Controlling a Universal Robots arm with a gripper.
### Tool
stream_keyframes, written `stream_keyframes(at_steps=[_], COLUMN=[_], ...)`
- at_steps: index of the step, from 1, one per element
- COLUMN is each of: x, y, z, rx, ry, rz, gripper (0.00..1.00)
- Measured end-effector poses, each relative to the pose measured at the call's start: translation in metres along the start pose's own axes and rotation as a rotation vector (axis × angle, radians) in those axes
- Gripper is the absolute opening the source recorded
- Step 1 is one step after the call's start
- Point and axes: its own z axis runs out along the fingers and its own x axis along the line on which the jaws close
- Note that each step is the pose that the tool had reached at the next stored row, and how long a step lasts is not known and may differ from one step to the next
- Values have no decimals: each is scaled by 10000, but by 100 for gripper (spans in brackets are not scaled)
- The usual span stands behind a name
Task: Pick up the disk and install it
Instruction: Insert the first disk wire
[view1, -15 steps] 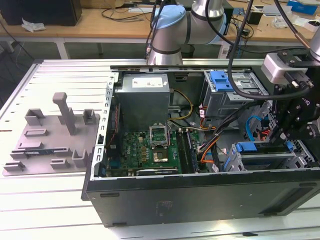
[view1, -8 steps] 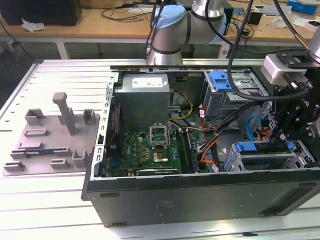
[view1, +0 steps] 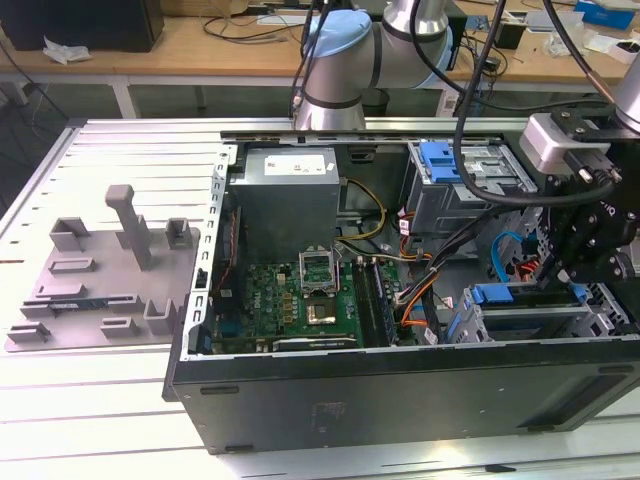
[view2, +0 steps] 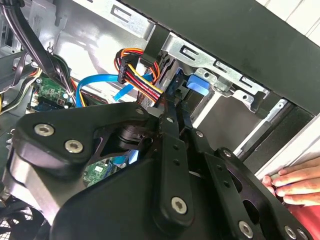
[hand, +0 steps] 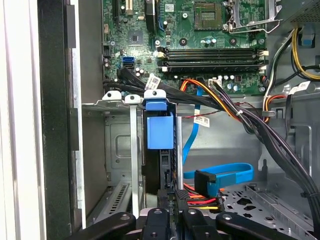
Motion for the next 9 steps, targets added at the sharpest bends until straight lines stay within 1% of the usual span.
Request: stream_keyframes(at_steps=[9], x=[0], y=[0], z=[2], rx=[0], ry=[-1], rz=[0], gripper=[17])
